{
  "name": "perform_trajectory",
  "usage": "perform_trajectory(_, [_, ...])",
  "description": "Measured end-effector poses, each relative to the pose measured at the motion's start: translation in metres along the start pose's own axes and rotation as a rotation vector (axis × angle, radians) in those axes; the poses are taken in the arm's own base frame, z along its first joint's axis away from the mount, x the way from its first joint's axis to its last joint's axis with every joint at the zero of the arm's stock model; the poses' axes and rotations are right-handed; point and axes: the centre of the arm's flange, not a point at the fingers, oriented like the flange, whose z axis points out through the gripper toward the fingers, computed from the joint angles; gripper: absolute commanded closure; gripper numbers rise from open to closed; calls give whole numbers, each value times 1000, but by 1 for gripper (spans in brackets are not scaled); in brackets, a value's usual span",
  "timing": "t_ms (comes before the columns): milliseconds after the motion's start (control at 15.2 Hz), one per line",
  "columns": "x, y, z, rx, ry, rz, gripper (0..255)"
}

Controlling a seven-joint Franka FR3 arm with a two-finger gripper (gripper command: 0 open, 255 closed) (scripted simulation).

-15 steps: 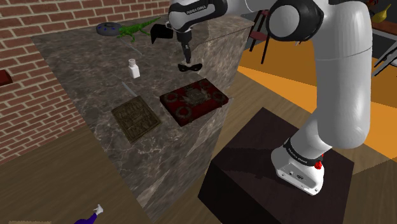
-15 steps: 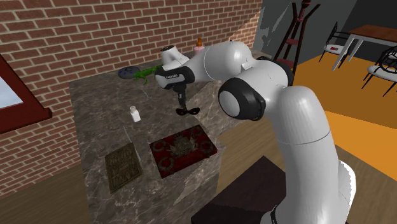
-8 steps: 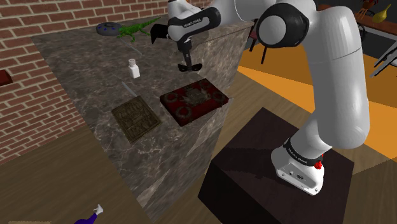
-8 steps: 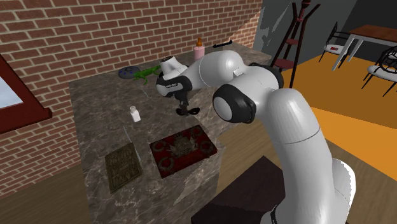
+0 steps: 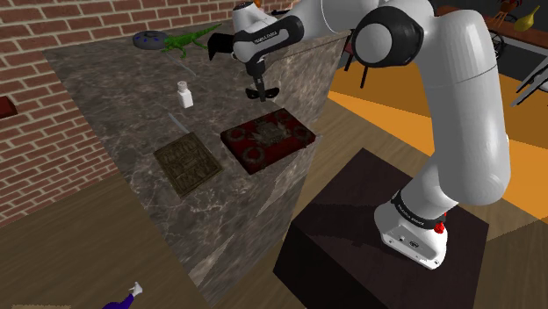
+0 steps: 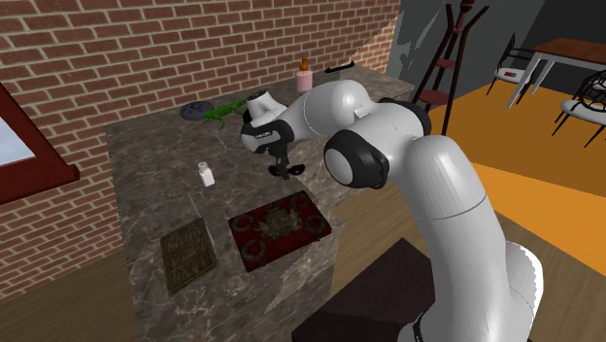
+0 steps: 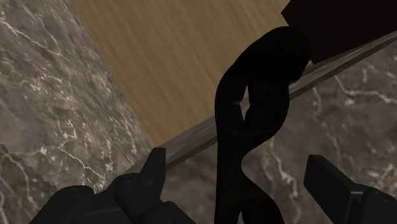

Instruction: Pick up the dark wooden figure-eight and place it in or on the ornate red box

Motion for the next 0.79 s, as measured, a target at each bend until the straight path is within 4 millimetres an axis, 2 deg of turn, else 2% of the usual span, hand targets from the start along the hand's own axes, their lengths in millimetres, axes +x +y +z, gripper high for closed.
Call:
perform_trajectory(66, [0, 0, 0, 0, 0, 0, 0])
perform_trajectory(132, [0, 0, 0, 0, 0, 0, 255])
perform_trajectory(330, [1, -2, -8, -4, 6, -2, 255])
perform_trajectory(792, [0, -2, -8, -7, 6, 0, 255])
